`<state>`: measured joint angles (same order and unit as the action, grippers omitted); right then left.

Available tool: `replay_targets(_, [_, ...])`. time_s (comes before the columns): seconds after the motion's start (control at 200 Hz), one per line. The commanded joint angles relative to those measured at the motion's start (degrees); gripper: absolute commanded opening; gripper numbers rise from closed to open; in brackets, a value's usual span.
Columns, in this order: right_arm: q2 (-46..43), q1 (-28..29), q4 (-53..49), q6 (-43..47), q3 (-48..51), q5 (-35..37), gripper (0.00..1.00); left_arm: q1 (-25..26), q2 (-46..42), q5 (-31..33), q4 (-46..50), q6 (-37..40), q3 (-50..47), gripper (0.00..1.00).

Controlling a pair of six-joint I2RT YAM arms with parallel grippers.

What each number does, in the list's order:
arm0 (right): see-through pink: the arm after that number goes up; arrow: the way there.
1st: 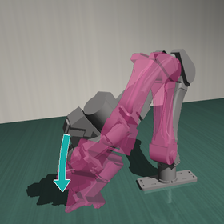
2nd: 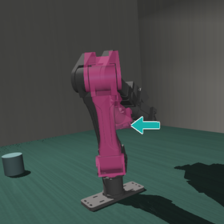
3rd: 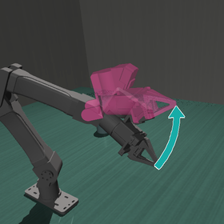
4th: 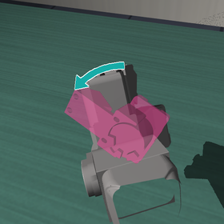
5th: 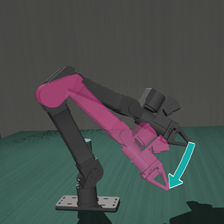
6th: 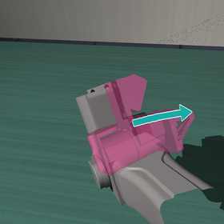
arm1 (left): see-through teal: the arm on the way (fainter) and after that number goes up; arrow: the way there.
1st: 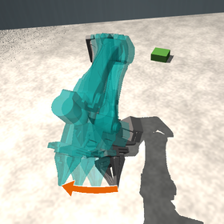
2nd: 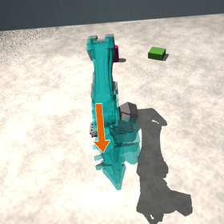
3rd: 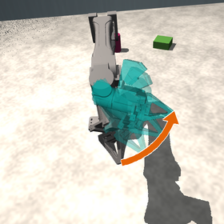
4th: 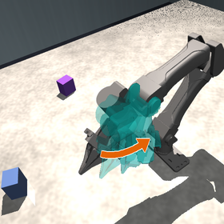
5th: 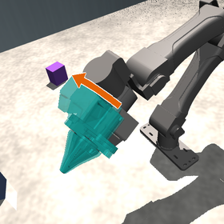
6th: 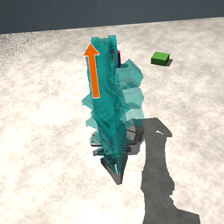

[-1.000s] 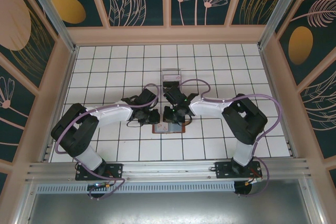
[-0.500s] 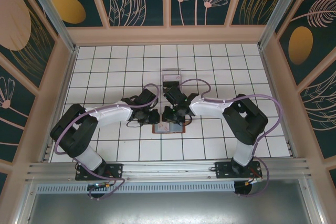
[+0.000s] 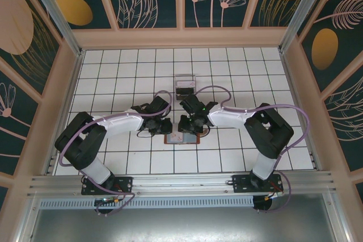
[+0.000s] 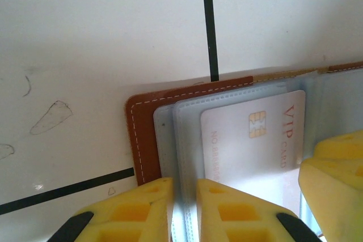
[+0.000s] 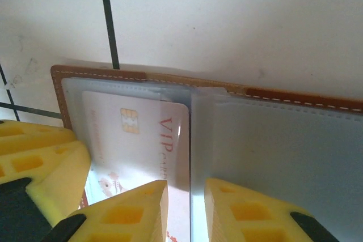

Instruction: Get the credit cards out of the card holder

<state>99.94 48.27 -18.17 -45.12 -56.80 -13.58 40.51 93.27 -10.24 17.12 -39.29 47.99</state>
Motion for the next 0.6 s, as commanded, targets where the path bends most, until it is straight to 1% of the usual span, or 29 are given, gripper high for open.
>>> replay_targets(0.0, [0.85,-0.46,0.96,0.07,1.25,-0.10,0.24,0.27,1.30,1.15,2.39,0.09,-0.66,0.20])
replay_targets(0.125, [0.84,-0.46,1.30,0.10,1.59,-0.31,0.23,0.23,1.30,1.19,2.56,0.08,-0.61,0.20])
replay_targets(0.305, [-1.16,-0.37,-0.80,0.28,-0.13,0.93,0.23,0.27,1.12,1.28,2.64,0.09,-0.68,0.20])
replay_targets(0.596, [-2.15,-0.40,0.12,0.20,-1.88,-0.39,0.24,0.24,1.12,1.19,2.65,0.08,-0.53,0.20])
